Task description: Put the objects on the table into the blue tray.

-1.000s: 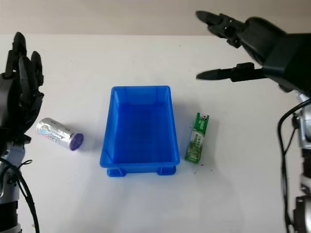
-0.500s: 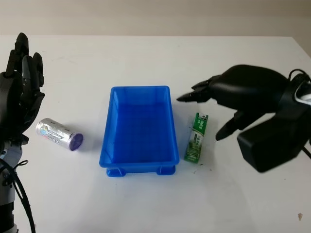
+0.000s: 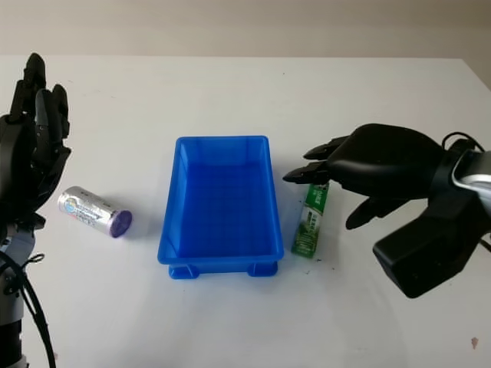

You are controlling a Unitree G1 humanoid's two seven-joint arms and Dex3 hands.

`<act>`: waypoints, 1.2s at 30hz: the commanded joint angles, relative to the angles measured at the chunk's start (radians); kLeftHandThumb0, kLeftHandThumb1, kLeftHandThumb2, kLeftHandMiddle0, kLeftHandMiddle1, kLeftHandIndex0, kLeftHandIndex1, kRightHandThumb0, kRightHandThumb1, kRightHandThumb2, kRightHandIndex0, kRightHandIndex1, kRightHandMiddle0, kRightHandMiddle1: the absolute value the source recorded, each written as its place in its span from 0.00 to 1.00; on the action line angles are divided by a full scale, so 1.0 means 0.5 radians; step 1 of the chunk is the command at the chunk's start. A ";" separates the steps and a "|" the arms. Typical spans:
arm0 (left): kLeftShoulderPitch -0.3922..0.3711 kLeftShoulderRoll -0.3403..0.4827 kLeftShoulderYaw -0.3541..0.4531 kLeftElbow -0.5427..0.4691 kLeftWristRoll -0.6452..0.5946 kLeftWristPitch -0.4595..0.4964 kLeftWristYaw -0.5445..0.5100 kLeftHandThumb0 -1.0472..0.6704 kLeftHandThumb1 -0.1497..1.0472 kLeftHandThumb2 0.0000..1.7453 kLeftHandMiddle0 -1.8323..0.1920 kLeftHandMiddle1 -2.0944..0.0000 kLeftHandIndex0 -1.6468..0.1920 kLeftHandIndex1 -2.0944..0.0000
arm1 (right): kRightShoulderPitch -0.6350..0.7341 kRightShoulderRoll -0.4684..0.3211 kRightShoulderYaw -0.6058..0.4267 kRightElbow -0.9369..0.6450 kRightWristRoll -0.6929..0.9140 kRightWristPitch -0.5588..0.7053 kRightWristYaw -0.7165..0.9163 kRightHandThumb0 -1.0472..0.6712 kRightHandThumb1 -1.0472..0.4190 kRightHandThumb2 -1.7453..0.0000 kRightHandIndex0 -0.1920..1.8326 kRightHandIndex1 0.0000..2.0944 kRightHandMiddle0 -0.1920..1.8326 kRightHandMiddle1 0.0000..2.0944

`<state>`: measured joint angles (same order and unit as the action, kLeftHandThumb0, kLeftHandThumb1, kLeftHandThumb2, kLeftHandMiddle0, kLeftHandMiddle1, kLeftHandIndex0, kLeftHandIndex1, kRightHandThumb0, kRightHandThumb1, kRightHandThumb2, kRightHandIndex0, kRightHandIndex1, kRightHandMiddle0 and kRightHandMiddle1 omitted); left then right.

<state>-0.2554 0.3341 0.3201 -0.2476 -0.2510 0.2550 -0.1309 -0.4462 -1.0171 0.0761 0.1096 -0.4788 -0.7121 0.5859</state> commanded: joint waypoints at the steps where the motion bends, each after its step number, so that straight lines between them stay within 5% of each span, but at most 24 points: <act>1: 0.025 0.004 0.001 -0.012 0.015 -0.017 0.002 0.17 1.00 0.38 1.00 1.00 1.00 1.00 | 0.004 0.043 0.045 0.115 -0.060 -0.107 -0.111 0.41 0.13 0.96 0.31 0.04 0.32 0.04; 7: 0.041 0.013 0.009 0.001 0.012 -0.035 -0.014 0.17 1.00 0.38 1.00 1.00 1.00 1.00 | -0.039 0.118 0.164 0.443 -0.268 -0.389 -0.430 0.44 0.07 0.95 0.34 0.06 0.36 0.06; 9: 0.043 0.010 0.015 0.002 0.001 -0.035 -0.016 0.17 1.00 0.38 1.00 1.00 1.00 1.00 | -0.050 0.134 0.198 0.537 -0.347 -0.467 -0.547 0.44 0.05 0.96 0.34 0.10 0.34 0.15; 10: 0.043 0.008 0.019 0.005 -0.007 -0.035 -0.019 0.17 1.00 0.38 1.00 1.00 1.00 1.00 | -0.054 0.139 0.214 0.578 -0.401 -0.502 -0.614 0.45 0.04 0.97 0.33 0.18 0.28 0.31; 13: 0.045 0.007 0.023 0.009 -0.010 -0.040 -0.024 0.18 1.00 0.37 1.00 1.00 1.00 1.00 | -0.077 0.145 0.267 0.689 -0.536 -0.590 -0.789 0.44 0.02 0.97 0.22 0.46 0.20 0.54; 17: 0.051 0.017 0.027 0.019 0.003 -0.045 -0.027 0.17 1.00 0.37 1.00 1.00 1.00 1.00 | -0.102 0.123 0.333 0.763 -0.734 -0.675 -1.030 0.43 0.04 0.97 0.20 0.72 0.22 0.64; 21: 0.050 0.019 0.029 0.017 -0.001 -0.028 -0.029 0.17 1.00 0.38 1.00 1.00 1.00 1.00 | -0.138 0.080 0.372 0.745 -0.952 -0.646 -1.245 0.33 0.05 0.96 0.24 0.83 0.26 0.64; 25: 0.050 0.014 0.022 0.028 0.004 -0.048 -0.039 0.18 1.00 0.39 1.00 1.00 1.00 1.00 | -0.196 0.091 0.389 0.807 -1.181 -0.511 -1.670 0.29 0.00 0.89 0.41 0.97 0.32 0.92; 29: 0.050 0.001 0.016 0.030 0.001 -0.056 -0.037 0.18 1.00 0.39 1.00 1.00 1.00 1.00 | -0.330 0.096 0.435 0.935 -1.266 -0.364 -1.866 0.29 0.00 0.78 0.64 1.00 0.46 1.00; 36: 0.052 0.008 0.014 0.028 0.007 -0.054 -0.036 0.18 1.00 0.39 1.00 1.00 1.00 1.00 | -0.648 0.104 0.519 1.256 -1.304 -0.171 -2.135 0.29 0.00 0.78 0.53 1.00 0.40 1.00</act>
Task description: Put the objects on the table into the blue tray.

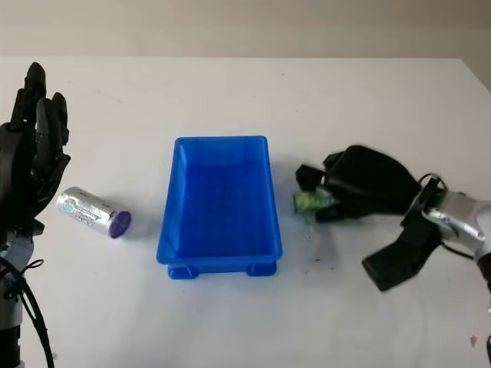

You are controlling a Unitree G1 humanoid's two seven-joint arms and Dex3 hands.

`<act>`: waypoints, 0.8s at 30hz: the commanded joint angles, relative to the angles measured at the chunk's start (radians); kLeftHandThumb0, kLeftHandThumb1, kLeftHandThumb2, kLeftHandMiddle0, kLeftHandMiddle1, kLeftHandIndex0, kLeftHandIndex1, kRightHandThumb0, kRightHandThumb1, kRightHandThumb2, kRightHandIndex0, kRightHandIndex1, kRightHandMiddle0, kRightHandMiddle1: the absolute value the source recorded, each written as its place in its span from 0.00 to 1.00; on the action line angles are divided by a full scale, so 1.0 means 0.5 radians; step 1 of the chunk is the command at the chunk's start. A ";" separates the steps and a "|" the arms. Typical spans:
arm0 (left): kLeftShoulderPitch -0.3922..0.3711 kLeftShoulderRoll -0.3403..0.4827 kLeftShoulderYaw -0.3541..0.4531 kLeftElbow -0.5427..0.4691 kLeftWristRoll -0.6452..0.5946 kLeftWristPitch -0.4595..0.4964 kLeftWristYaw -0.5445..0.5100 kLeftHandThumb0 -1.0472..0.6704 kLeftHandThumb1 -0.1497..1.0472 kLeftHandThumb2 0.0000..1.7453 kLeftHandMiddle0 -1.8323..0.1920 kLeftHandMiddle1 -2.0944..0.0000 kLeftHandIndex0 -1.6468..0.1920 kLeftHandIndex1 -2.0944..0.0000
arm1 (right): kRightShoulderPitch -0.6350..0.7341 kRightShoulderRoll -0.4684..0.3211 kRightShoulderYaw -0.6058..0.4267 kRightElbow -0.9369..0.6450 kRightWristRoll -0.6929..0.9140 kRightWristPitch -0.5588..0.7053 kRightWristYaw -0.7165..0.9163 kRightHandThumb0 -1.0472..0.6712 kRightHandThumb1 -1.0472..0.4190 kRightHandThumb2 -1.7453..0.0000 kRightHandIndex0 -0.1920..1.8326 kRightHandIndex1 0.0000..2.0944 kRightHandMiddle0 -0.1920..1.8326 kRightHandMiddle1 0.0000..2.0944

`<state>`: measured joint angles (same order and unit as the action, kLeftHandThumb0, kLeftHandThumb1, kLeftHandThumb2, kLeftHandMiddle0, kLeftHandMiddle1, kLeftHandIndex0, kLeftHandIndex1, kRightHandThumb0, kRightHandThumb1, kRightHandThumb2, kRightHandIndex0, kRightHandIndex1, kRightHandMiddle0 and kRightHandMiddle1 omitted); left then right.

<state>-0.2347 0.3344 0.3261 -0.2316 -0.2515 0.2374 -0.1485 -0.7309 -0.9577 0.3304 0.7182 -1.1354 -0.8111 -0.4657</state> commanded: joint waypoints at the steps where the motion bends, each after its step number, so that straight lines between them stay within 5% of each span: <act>1: 0.011 0.006 0.003 -0.003 0.009 -0.019 0.001 0.18 1.00 0.39 1.00 1.00 1.00 1.00 | -0.127 -0.010 0.019 0.077 0.016 0.053 -0.054 0.29 0.00 0.79 0.52 1.00 0.39 1.00; 12: 0.028 -0.009 0.000 0.002 0.005 -0.043 0.005 0.19 1.00 0.39 1.00 1.00 1.00 1.00 | -0.402 0.152 -0.044 0.033 0.301 0.257 -0.247 0.31 0.00 0.89 0.58 1.00 0.47 1.00; 24: 0.039 -0.057 -0.032 -0.057 0.006 0.026 0.080 0.19 1.00 0.40 1.00 1.00 1.00 1.00 | -0.206 0.546 -0.051 -0.694 0.886 -0.023 0.341 0.28 0.00 0.80 0.61 1.00 0.50 1.00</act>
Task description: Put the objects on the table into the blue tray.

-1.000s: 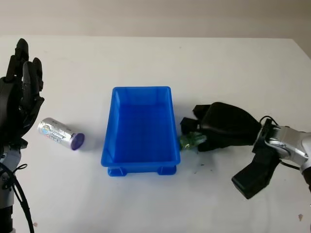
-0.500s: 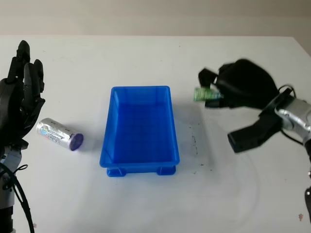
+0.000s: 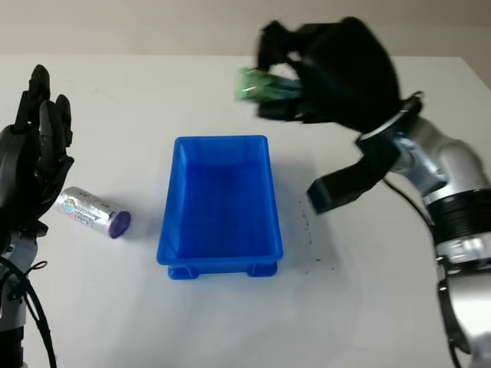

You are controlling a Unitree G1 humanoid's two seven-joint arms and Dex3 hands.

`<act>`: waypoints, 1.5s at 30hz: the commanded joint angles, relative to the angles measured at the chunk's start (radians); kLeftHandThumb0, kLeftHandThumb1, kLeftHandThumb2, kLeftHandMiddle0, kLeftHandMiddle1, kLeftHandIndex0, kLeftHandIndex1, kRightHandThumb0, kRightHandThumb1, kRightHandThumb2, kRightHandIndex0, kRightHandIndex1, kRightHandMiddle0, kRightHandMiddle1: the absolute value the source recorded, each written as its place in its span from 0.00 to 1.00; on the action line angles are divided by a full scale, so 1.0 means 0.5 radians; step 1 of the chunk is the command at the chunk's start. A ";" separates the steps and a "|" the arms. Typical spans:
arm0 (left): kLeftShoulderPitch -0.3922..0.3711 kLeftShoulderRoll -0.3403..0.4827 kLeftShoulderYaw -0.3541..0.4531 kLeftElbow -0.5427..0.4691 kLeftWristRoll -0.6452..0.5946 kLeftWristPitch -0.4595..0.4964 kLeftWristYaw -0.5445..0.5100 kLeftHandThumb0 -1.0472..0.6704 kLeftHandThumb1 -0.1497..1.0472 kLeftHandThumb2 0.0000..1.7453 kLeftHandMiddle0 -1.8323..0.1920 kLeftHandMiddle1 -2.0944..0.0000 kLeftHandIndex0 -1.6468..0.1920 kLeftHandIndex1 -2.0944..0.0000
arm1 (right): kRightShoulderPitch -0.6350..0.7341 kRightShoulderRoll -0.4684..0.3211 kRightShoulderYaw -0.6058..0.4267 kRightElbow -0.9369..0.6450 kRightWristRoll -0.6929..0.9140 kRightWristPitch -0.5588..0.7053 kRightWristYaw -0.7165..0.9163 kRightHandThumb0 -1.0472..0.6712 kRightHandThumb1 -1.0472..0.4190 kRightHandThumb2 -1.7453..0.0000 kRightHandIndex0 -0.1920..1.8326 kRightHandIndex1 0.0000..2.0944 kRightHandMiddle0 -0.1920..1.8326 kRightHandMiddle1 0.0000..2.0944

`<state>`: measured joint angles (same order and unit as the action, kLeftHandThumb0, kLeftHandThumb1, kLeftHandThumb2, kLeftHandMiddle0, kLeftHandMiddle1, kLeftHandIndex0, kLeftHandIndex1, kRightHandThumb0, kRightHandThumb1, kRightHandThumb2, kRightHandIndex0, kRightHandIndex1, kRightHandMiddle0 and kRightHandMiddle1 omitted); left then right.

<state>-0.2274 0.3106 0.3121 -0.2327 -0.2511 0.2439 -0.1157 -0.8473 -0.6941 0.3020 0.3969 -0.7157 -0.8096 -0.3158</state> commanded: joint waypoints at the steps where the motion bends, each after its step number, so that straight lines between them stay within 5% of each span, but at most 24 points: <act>1: 0.026 -0.014 -0.007 -0.071 0.007 0.034 0.028 0.19 1.00 0.39 1.00 1.00 1.00 1.00 | 0.034 0.048 0.020 -0.069 0.078 -0.067 0.102 0.27 0.00 0.79 0.59 1.00 0.49 1.00; 7: 0.046 -0.027 -0.004 -0.110 -0.004 0.063 0.044 0.19 1.00 0.39 1.00 0.99 1.00 1.00 | 0.093 0.071 0.045 -0.170 0.180 -0.100 0.530 0.25 0.00 0.79 0.50 1.00 0.40 1.00; 9: 0.052 -0.028 -0.001 -0.120 -0.002 0.070 0.048 0.19 1.00 0.39 1.00 0.99 1.00 1.00 | 0.122 0.000 0.066 -0.288 0.278 0.048 0.904 0.22 0.00 0.81 0.31 0.99 0.23 1.00; 10: 0.053 -0.029 0.003 -0.121 -0.003 0.073 0.050 0.19 1.00 0.39 1.00 0.99 1.00 1.00 | 0.130 -0.042 0.080 -0.361 0.341 0.153 1.133 0.21 0.00 0.80 0.21 0.90 0.14 0.92; 11: 0.053 -0.030 0.006 -0.119 -0.004 0.075 0.050 0.19 1.00 0.39 1.00 0.99 1.00 1.00 | 0.138 -0.081 0.087 -0.439 0.381 0.265 1.343 0.18 0.00 0.80 0.12 0.66 0.07 0.69; 14: 0.050 -0.030 0.012 -0.092 -0.005 0.053 0.039 0.19 1.00 0.39 1.00 0.99 1.00 1.00 | 0.180 -0.155 0.063 -0.599 0.419 0.499 1.733 0.12 0.00 0.84 0.04 0.13 0.03 0.19; 16: 0.045 -0.030 0.013 -0.077 -0.003 0.041 0.034 0.19 1.00 0.39 1.00 0.99 1.00 1.00 | 0.195 -0.170 0.044 -0.653 0.415 0.577 1.842 0.10 0.00 0.85 0.01 0.03 0.01 0.05; 21: 0.028 -0.026 0.007 -0.050 -0.018 0.025 -0.004 0.19 1.00 0.38 1.00 1.00 1.00 1.00 | 0.228 -0.168 -0.083 -0.714 0.319 0.570 1.695 0.06 0.00 0.78 0.00 0.00 0.00 0.00; 27: 0.012 -0.041 -0.007 -0.008 -0.012 -0.038 -0.022 0.19 1.00 0.38 1.00 1.00 1.00 1.00 | 0.369 0.104 -0.433 -0.570 0.588 0.662 1.123 0.10 0.00 0.67 0.00 0.00 0.00 0.00; 34: 0.019 -0.035 -0.004 0.019 -0.002 -0.069 -0.015 0.19 1.00 0.39 1.00 1.00 1.00 1.00 | 0.607 0.454 -0.800 -0.521 1.326 1.307 1.062 0.16 0.00 0.63 0.00 0.00 0.00 0.00; 45: 0.019 0.001 0.014 0.016 -0.032 -0.041 -0.055 0.19 1.00 0.39 1.00 1.00 1.00 1.00 | 0.946 0.756 -0.948 -0.611 1.687 2.030 0.961 0.17 0.00 0.60 0.00 0.00 0.00 0.00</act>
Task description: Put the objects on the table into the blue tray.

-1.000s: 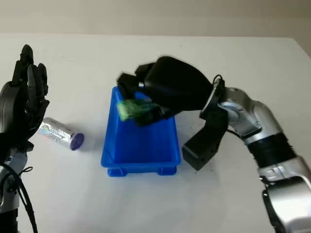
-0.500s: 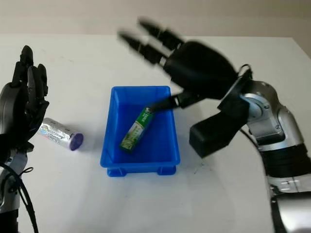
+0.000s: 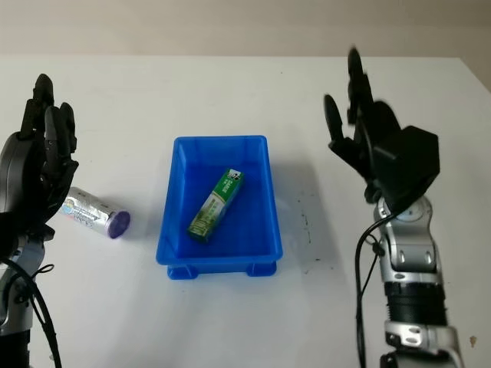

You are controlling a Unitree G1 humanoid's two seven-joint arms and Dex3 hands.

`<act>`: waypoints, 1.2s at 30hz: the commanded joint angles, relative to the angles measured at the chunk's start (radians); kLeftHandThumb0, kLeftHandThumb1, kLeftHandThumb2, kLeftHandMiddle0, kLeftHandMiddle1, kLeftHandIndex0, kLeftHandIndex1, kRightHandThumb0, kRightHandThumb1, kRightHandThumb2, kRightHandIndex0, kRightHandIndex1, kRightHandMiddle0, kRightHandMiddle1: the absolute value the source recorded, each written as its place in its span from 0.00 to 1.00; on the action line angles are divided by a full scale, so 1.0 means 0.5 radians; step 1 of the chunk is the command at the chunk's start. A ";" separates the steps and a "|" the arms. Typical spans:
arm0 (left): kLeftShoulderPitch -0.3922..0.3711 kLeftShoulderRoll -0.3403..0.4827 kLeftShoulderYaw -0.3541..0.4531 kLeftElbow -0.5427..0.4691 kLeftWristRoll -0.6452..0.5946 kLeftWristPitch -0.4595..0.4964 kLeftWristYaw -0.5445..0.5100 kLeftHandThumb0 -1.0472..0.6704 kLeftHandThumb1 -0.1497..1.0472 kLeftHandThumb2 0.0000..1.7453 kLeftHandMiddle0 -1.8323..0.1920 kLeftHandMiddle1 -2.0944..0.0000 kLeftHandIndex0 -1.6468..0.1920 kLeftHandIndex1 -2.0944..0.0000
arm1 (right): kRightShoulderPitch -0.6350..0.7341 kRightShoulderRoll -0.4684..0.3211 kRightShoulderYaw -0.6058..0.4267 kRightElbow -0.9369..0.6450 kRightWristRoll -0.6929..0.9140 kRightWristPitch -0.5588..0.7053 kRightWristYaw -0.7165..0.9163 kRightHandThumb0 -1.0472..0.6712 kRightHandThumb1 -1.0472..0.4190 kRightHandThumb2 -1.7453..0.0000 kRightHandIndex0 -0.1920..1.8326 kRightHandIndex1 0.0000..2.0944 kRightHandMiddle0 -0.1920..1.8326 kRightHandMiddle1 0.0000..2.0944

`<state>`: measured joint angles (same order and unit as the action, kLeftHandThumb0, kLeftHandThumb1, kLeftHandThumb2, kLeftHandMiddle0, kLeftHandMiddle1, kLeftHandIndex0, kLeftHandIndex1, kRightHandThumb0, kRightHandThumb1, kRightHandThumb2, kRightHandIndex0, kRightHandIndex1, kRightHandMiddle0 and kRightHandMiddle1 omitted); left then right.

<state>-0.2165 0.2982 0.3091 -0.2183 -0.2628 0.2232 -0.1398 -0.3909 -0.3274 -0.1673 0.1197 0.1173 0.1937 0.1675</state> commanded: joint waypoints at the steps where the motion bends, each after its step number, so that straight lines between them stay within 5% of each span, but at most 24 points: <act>1: -0.004 0.027 0.022 -0.007 -0.006 -0.005 -0.008 0.19 1.00 0.39 1.00 1.00 1.00 1.00 | 0.057 0.035 -0.001 -0.066 0.016 0.036 -0.011 0.17 0.00 0.60 0.00 0.00 0.00 0.00; 10: -0.029 0.169 0.003 -0.028 0.086 -0.025 -0.070 0.21 1.00 0.38 0.99 0.98 0.99 0.99 | 0.081 0.070 -0.001 -0.149 0.026 0.133 -0.016 0.17 0.00 0.59 0.00 0.00 0.00 0.00; 15: -0.232 0.769 0.023 0.015 0.285 -0.086 -0.461 0.15 0.99 0.12 0.95 0.97 0.94 0.97 | 0.075 0.033 -0.041 -0.160 0.073 0.149 0.047 0.18 0.00 0.58 0.00 0.00 0.00 0.00; 18: -0.379 1.153 -0.015 0.069 0.332 -0.046 -0.787 0.16 0.87 0.03 0.95 0.97 0.92 0.97 | 0.065 0.027 -0.048 -0.152 0.075 0.157 0.051 0.18 0.00 0.57 0.00 0.00 0.00 0.00; 20: -0.458 1.338 -0.107 0.165 0.470 -0.224 -0.929 0.23 0.79 0.02 0.93 0.97 0.90 0.96 | 0.062 0.027 -0.053 -0.148 0.078 0.161 0.050 0.18 0.00 0.57 0.00 0.00 0.00 0.00; 23: -0.529 1.584 -0.319 0.303 0.854 -0.523 -1.009 0.15 0.79 0.03 0.91 0.97 0.89 0.97 | 0.056 0.021 -0.057 -0.148 0.093 0.172 0.071 0.18 0.00 0.57 0.00 0.00 0.00 0.00; 29: -0.590 1.667 -0.581 0.533 1.160 -0.926 -1.113 0.18 0.74 0.02 0.90 0.97 0.88 0.97 | 0.037 0.025 -0.082 -0.117 0.123 0.149 0.089 0.18 0.00 0.57 0.00 0.00 0.00 0.00; 36: -0.522 1.618 -0.692 0.549 1.376 -0.998 -1.115 0.19 0.77 0.03 0.90 0.97 0.89 0.97 | 0.029 0.019 -0.107 -0.116 0.158 0.159 0.106 0.18 0.00 0.58 0.00 0.00 0.00 0.00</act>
<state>-0.4846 1.1100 -0.0281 0.0472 0.4191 -0.2649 -0.7049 -0.3639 -0.3068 -0.2100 0.0654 0.1909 0.2763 0.2187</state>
